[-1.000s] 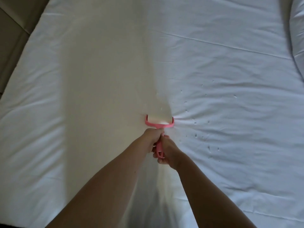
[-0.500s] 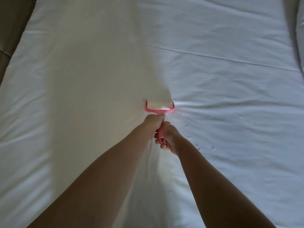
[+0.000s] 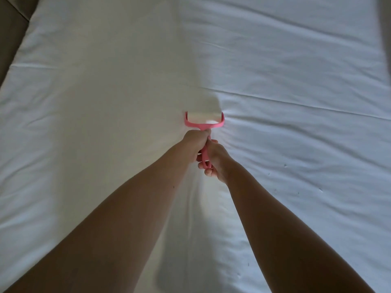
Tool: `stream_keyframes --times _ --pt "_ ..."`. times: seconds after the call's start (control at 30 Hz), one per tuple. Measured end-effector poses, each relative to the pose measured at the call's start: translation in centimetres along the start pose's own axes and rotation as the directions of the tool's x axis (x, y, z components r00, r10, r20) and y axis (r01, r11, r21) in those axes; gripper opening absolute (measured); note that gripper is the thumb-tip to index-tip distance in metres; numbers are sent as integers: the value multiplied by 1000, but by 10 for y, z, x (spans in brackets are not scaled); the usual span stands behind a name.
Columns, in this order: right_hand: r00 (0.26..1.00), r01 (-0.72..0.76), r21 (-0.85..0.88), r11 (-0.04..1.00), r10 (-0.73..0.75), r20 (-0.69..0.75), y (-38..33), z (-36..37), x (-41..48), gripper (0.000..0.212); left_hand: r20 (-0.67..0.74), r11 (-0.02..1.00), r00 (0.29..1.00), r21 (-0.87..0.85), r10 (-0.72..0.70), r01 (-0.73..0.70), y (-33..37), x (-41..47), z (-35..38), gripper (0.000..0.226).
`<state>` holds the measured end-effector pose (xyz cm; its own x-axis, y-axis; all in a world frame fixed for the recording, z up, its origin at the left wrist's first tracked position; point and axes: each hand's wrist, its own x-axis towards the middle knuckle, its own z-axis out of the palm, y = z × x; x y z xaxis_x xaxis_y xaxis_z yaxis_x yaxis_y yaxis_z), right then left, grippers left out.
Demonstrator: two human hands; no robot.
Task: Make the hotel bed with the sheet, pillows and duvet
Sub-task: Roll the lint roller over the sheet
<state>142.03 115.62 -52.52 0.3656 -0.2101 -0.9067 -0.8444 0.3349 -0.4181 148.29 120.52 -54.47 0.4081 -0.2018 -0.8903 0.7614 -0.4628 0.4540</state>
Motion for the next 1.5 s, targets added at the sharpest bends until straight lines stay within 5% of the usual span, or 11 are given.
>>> stream_keyframes --times 0.5,0.87,1.5 --pt "1000 7 -25 1000 -6 26 -5 -7 6 45 4 999 1000 17 29 -29 7 4 2 25" --pt "996 -63 -39 997 66 67 89 -17 -51 48 6 998 999 43 -39 38 -90 -47 22 36" --pt "985 -125 -86 988 134 107 263 -29 -135 54 8 992 994 51 -112 112 -259 -141 55 25"
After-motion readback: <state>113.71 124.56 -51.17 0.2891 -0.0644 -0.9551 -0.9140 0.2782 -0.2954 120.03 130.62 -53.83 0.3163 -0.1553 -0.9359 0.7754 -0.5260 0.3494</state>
